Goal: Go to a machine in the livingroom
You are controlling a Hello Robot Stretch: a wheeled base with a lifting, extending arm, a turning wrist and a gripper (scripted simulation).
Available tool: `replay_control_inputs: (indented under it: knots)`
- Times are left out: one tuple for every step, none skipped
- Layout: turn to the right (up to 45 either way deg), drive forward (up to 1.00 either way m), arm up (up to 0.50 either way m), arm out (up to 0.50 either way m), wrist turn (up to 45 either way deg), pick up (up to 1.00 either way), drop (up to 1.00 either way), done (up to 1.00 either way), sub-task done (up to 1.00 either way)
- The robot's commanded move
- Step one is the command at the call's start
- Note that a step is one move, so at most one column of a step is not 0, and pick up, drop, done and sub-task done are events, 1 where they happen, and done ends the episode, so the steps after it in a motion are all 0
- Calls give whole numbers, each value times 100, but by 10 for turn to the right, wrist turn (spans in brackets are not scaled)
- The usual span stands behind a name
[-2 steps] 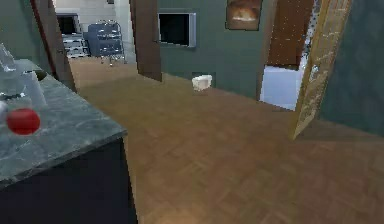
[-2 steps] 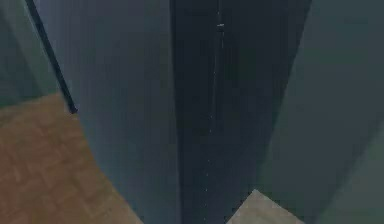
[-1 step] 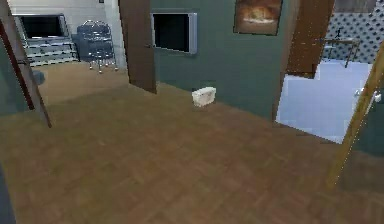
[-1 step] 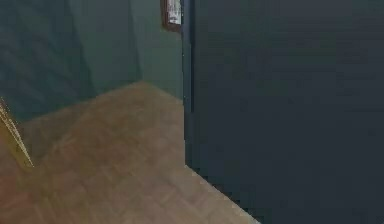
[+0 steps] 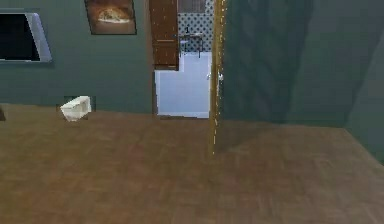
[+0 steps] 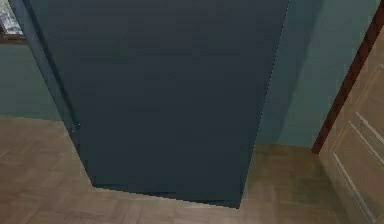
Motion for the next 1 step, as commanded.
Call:
replay_control_inputs:
  knots:
    - [0, 30, 0, 0, 0, 0, 0, 0, 0]
